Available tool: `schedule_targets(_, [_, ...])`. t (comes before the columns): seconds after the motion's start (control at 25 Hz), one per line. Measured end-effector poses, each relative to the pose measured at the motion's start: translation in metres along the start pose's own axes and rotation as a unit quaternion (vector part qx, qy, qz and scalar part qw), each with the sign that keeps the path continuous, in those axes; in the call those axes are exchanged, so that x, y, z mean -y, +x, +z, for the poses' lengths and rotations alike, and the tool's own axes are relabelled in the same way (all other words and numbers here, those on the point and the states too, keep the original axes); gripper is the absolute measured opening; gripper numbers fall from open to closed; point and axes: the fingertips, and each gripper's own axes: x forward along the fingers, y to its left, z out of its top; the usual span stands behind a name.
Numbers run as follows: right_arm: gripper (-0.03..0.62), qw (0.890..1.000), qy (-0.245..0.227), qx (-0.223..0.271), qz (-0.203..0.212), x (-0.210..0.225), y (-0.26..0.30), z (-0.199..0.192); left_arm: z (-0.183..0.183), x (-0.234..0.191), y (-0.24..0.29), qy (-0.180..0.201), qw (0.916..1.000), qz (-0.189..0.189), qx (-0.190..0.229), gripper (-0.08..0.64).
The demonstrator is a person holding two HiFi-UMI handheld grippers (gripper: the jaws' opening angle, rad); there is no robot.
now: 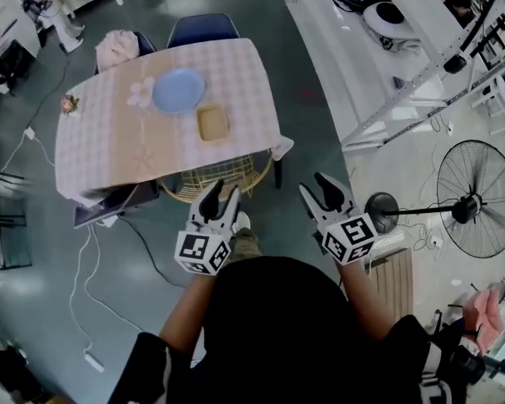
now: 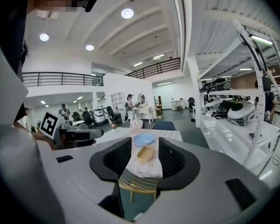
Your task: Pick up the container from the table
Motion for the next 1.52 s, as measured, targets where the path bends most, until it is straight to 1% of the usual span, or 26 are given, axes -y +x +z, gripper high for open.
schedule_targets(0.16, [0.15,1.0,-0.011,-0.006,0.005,0.01,0.058,0.02,0.019,-0.05,0.031,0.002,0.9997,0.019,0.011,0.141])
schedule_targets(0.28, [0.152,1.0,-0.013,-0.004,0.011,0.011,0.09,0.028,0.022,-0.086,0.053,0.003,0.9994,0.033,0.003,0.141])
schedule_targets(0.4, [0.152,1.0,0.001,-0.006,0.016,0.017,0.114,0.029,0.016,-0.118,0.079,-0.001,0.9986,0.049,-0.021,0.141])
schedule_targets(0.52, [0.153,1.0,0.012,-0.009,0.026,0.026,0.13,0.029,0.004,-0.138,0.109,0.001,0.9969,0.063,-0.048,0.141])
schedule_targets(0.6, [0.153,0.999,0.016,0.0,0.037,0.034,0.14,0.035,-0.004,-0.151,0.129,0.002,0.9956,0.075,-0.057,0.141])
schedule_targets(0.64, [0.153,0.999,0.017,0.003,0.042,0.04,0.147,0.038,-0.008,-0.159,0.138,-0.003,0.9946,0.085,-0.06,0.141])
schedule_targets(0.72, [0.153,0.998,0.017,0.007,0.053,0.052,0.161,0.046,-0.018,-0.178,0.149,-0.023,0.991,0.115,-0.064,0.141])
schedule_targets(0.76, [0.153,0.998,0.016,0.008,0.059,0.059,0.167,0.051,-0.023,-0.188,0.151,-0.032,0.9882,0.133,-0.069,0.141])
schedule_targets(0.84, [0.153,0.997,0.012,0.012,0.071,0.07,0.18,0.062,-0.035,-0.205,0.15,-0.033,0.982,0.163,-0.089,0.141])
schedule_targets(0.96, [0.153,0.996,0.005,0.014,0.087,0.083,0.2,0.076,-0.054,-0.228,0.156,-0.029,0.9731,0.192,-0.125,0.141])
schedule_targets(1.08, [0.153,0.994,0.009,0.006,0.106,0.083,0.215,0.078,-0.081,-0.253,0.169,-0.046,0.9644,0.205,-0.161,0.141])
schedule_targets(1.2, [0.153,0.993,0.016,-0.007,0.121,0.076,0.225,0.072,-0.118,-0.281,0.183,-0.031,0.9552,0.211,-0.206,0.141])
schedule_targets(1.28, [0.153,0.992,0.018,-0.018,0.123,0.075,0.227,0.067,-0.143,-0.298,0.19,-0.034,0.9484,0.215,-0.231,0.141])
schedule_targets(1.36, [0.153,0.992,0.02,-0.029,0.122,0.077,0.229,0.062,-0.165,-0.316,0.195,-0.058,0.9402,0.225,-0.249,0.141])
schedule_targets(1.4, [0.153,0.992,0.022,-0.034,0.12,0.077,0.229,0.059,-0.176,-0.325,0.196,-0.081,0.9348,0.234,-0.254,0.141])
schedule_targets(1.48, [0.153,0.992,0.026,-0.043,0.115,0.08,0.231,0.054,-0.195,-0.344,0.197,-0.132,0.9203,0.257,-0.263,0.141])
schedule_targets(1.52, [0.153,0.992,0.027,-0.046,0.112,0.081,0.232,0.052,-0.204,-0.352,0.197,-0.147,0.913,0.266,-0.272,0.141])
